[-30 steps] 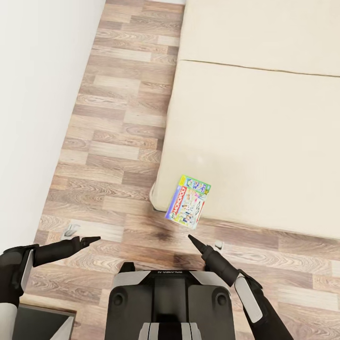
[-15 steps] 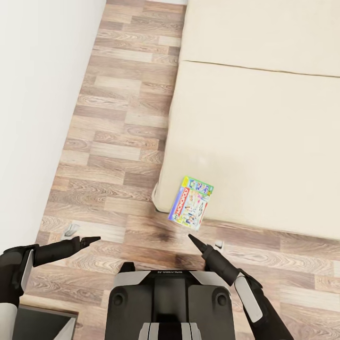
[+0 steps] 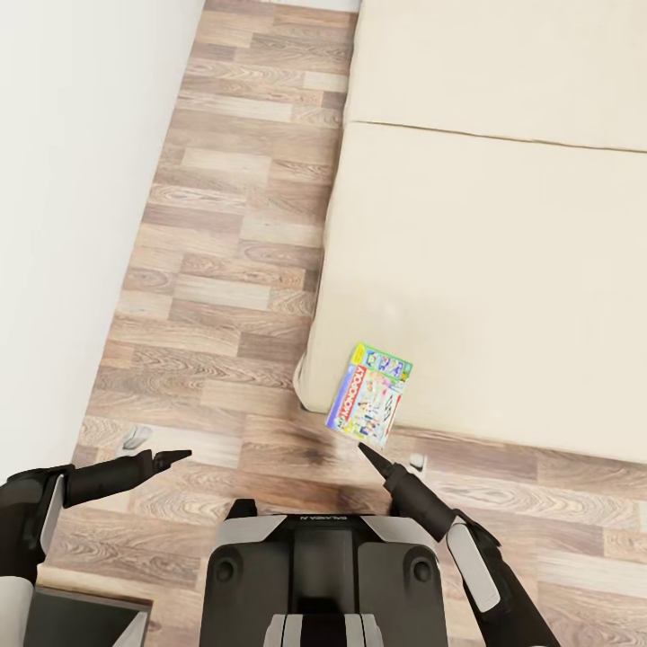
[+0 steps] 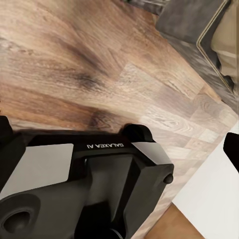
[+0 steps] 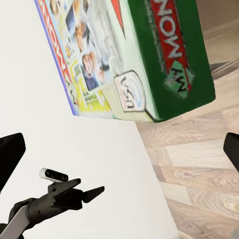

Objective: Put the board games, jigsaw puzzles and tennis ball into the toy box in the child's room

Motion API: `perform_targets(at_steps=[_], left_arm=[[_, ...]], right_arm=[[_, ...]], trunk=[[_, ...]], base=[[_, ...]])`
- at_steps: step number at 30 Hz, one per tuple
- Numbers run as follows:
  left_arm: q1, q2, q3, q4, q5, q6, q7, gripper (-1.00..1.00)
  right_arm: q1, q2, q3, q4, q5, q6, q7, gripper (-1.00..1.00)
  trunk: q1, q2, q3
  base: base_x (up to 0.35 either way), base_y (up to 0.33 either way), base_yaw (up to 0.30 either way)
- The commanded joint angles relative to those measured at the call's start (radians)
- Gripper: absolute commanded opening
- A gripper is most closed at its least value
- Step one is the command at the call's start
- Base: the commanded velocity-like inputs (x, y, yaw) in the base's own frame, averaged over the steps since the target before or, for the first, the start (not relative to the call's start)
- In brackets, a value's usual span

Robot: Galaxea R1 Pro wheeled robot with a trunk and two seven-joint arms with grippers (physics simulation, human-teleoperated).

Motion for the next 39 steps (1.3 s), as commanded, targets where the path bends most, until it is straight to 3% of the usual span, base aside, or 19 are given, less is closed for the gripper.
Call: perform_targets(at_steps=[1, 27, 32, 39], left_arm=[[-0.001, -0.001, 0.003, 0.0, -0.01, 0.007, -0.01, 1.0], [0.0, -0.001, 0.004, -0.001, -0.01, 0.006, -0.01, 1.0], [0.0, -0.001, 0.004, -0.001, -0.01, 0.007, -0.01, 1.0], [0.0, 0.0, 0.008, -0.001, -0.01, 0.007, -0.01, 1.0]], right_arm=[[0.0, 0.001, -0.003, 0.0, -0.005, 0.009, 0.002, 1.0], [0.0, 0.0, -0.003, 0.0, -0.007, 0.009, 0.002, 1.0], [0.0, 0.001, -0.003, 0.0, -0.007, 0.009, 0.002, 1.0], [0.0, 0.001, -0.003, 0.0, -0.007, 0.009, 0.002, 1.0]], trunk=[[0.0, 0.0, 0.0], [0.0, 0.0, 0.0], [0.019, -0.035, -0.016], [0.019, -0.035, -0.016]], base=[[0.053, 0.031, 0.0], [0.006, 0.003, 0.0], [0.0, 0.0, 0.0], [0.0, 0.0, 0.0]])
